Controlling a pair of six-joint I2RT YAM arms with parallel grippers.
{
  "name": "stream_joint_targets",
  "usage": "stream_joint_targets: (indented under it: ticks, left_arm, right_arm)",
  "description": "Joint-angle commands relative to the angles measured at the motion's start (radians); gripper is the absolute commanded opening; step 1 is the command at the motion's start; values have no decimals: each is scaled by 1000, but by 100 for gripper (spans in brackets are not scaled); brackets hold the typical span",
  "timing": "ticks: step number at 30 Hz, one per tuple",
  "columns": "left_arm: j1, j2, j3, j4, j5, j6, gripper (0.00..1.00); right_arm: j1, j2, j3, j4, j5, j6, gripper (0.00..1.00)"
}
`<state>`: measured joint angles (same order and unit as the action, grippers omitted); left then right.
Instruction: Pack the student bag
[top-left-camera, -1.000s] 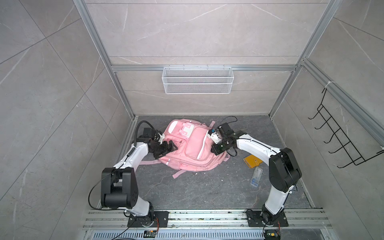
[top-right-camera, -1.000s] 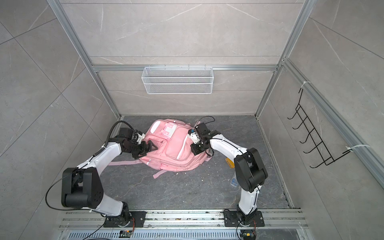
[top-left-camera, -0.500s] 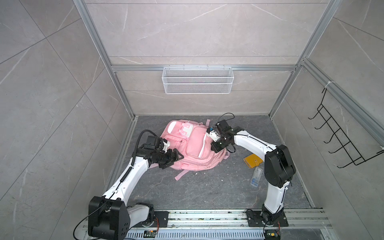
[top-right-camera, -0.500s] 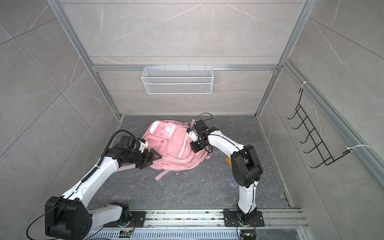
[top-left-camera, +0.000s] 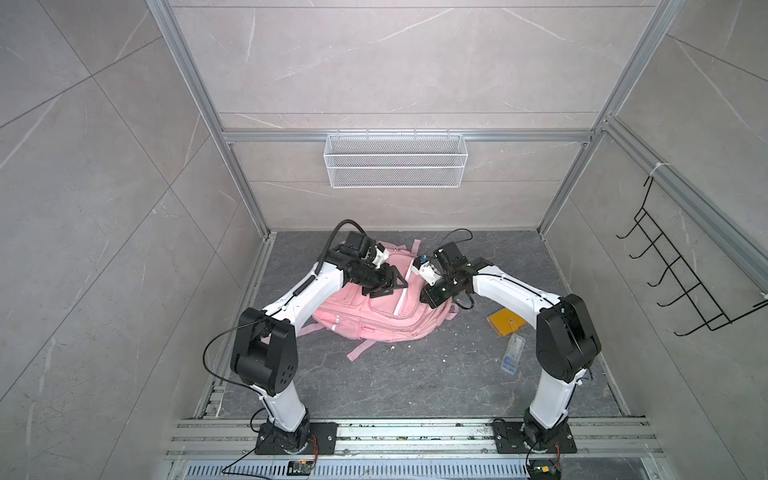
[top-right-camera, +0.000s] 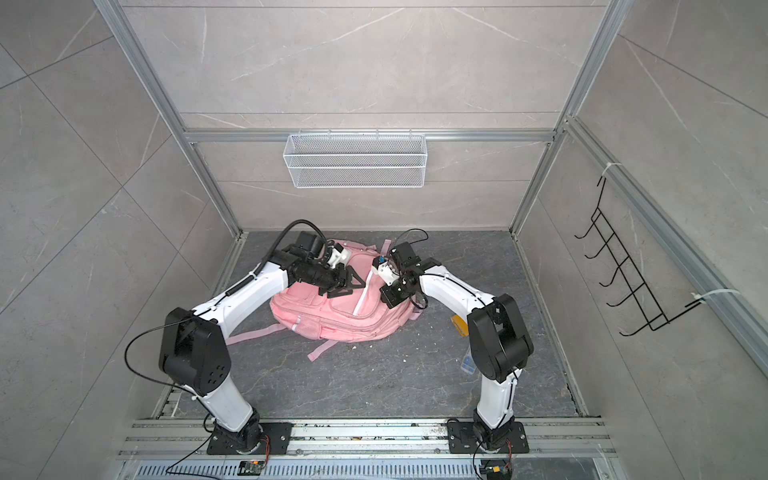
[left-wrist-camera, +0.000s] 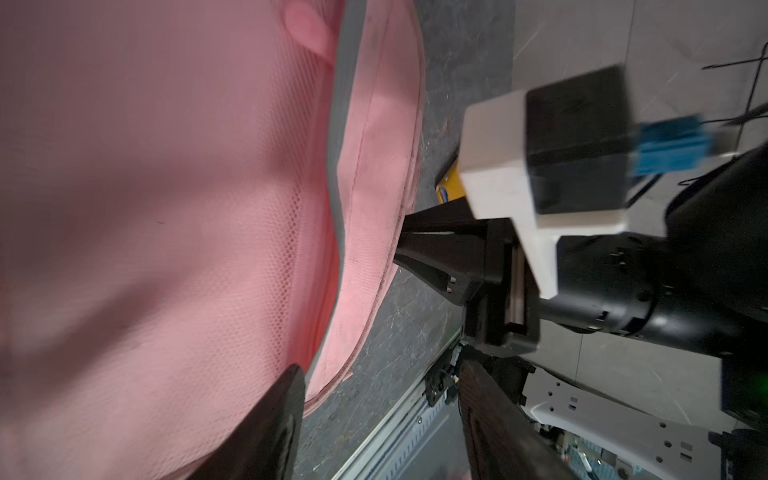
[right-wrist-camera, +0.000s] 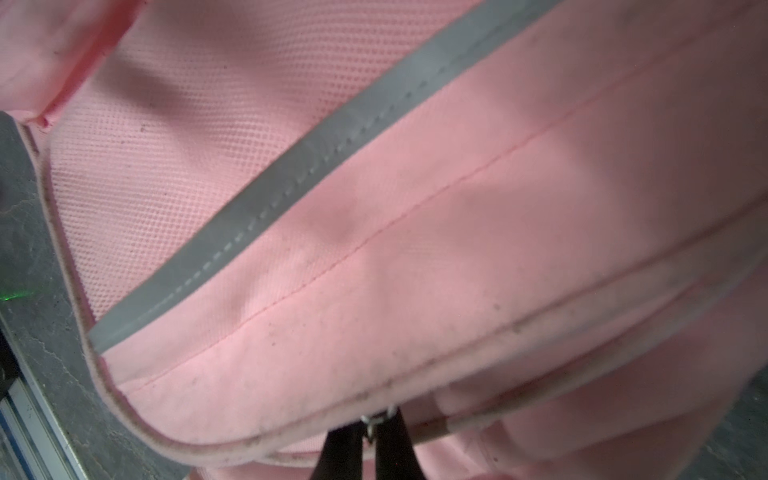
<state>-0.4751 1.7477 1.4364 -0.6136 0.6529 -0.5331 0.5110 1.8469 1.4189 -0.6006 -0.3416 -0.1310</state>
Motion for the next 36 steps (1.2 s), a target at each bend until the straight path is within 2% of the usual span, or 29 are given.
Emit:
stream_joint_targets:
  ticks: [1, 5, 10, 12, 15, 19, 23, 27, 31, 36]
  left_arm:
    - [-20, 31, 26, 56, 1, -28, 59]
    - [-51, 97, 48, 72, 21, -30, 56]
    - [-58, 103, 5, 159, 33, -84, 37]
    - [-58, 93, 3, 167, 30, -87, 35]
    - [-57, 68, 12, 162, 22, -74, 35]
    - [-45, 45, 29, 84, -30, -18, 44]
    - [3, 56, 6, 98, -38, -15, 51]
    - [9, 88, 41, 42, -77, 38, 66]
    - [-18, 99, 21, 61, -46, 37, 65]
    - [-101, 109, 0, 91, -16, 31, 49]
  right_arm:
    - [10, -41, -4, 46, -61, 4, 0]
    - [9, -43, -8, 41, -65, -5, 0]
    - [9, -50, -3, 33, -63, -15, 0]
    - [9, -53, -3, 30, -62, -16, 0]
    - [9, -56, -9, 27, -59, -19, 0]
    - [8, -64, -18, 33, -54, -19, 0]
    - [7, -67, -16, 29, -56, -21, 0]
    - [8, -66, -14, 19, -57, -24, 0]
    - [7, -63, -11, 13, -53, -24, 0]
    - [7, -61, -8, 21, -50, -18, 0]
